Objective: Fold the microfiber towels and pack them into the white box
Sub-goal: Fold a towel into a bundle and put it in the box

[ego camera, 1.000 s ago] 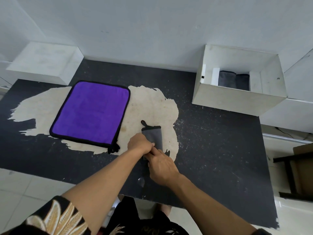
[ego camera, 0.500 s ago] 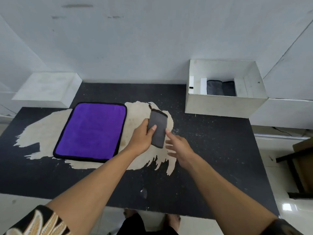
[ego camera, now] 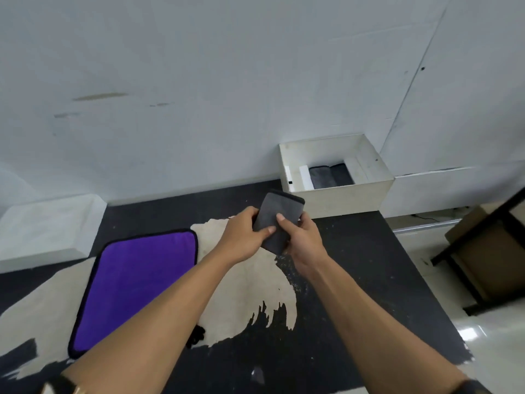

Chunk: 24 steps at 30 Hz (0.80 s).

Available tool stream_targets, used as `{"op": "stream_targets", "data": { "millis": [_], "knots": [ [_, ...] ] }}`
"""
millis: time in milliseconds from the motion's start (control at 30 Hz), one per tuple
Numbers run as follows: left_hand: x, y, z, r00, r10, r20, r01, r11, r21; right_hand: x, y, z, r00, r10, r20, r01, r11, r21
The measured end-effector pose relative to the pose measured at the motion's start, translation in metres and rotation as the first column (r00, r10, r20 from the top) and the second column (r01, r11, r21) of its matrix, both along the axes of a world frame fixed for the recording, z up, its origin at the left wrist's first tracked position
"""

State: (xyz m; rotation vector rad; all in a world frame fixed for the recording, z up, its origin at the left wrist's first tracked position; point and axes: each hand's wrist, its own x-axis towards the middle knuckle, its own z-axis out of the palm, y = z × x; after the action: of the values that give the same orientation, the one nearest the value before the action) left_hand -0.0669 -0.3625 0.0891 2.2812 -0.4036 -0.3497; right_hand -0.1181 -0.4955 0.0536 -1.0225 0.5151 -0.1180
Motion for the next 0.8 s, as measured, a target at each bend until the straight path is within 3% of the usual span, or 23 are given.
{"op": "stream_targets", "data": {
  "millis": [167, 267, 600, 800],
  "knots": [
    [-0.006, -0.016, 0.002, 0.997, -0.080, 0.015, 0.081, 0.996, -0.045, -0.013, -0.003, 0.006, 0.987, -0.161, -0.006, 0.158, 0.975, -0.155],
    [-0.010, -0.030, 0.003, 0.989, -0.146, -0.017, 0.145, 0.989, -0.036, -0.020, -0.015, 0.007, 0.968, -0.251, -0.021, 0.244, 0.955, -0.169],
    [0.011, -0.086, 0.015, 0.981, -0.196, -0.009, 0.195, 0.979, -0.065, 0.005, -0.092, 0.028, 0.986, -0.140, -0.089, 0.128, 0.983, -0.130],
    [0.060, -0.144, 0.020, 0.989, -0.074, -0.131, 0.074, 0.997, -0.006, 0.082, -0.171, 0.038, 0.997, -0.070, -0.037, 0.055, 0.951, -0.305]
  ]
}}
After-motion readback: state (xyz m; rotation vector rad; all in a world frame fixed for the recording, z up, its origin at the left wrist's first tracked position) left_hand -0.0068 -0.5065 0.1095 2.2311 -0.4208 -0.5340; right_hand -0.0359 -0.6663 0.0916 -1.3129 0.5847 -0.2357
